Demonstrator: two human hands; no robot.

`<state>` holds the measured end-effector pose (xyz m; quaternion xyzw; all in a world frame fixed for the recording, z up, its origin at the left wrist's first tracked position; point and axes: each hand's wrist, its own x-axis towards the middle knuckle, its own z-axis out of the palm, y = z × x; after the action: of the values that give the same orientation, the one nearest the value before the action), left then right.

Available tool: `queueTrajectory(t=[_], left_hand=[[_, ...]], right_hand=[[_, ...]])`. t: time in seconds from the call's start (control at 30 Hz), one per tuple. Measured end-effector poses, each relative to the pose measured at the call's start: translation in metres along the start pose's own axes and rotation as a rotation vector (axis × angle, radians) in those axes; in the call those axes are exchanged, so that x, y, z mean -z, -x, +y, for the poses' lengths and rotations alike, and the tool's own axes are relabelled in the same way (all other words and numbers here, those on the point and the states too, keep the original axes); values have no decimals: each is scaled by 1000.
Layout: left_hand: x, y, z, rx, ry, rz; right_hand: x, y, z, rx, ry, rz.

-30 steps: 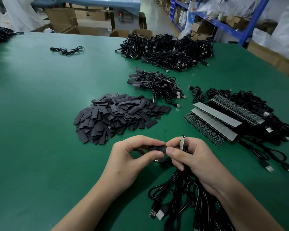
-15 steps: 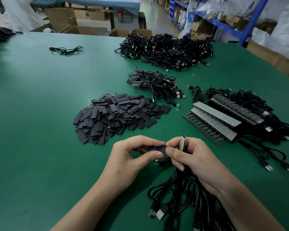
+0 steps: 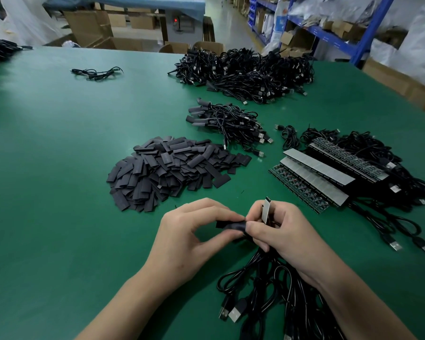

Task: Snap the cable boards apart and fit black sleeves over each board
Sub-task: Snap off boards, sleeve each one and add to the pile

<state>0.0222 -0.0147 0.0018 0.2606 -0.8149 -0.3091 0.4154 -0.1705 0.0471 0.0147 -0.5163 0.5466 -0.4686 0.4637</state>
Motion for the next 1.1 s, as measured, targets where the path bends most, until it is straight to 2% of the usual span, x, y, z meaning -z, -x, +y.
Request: queueTrajectory(t=[0.3,0.5,0.63,0.97,1.1], left_hand=[[2,-2,-2,49,45,54],[3,-2,-5,156,122,101],[3,-1,-6,243,201,117],[3,-1,-3,291,271,109],[3,-1,-2,288,254,99]], right_hand=[[2,1,0,23,-19,13],[6,-2,6,0,-342,-38],[9,-1,5,7,-433,-44],[5,2,-6,41,-321,-36],[3,-1,-3,63,-249,45]])
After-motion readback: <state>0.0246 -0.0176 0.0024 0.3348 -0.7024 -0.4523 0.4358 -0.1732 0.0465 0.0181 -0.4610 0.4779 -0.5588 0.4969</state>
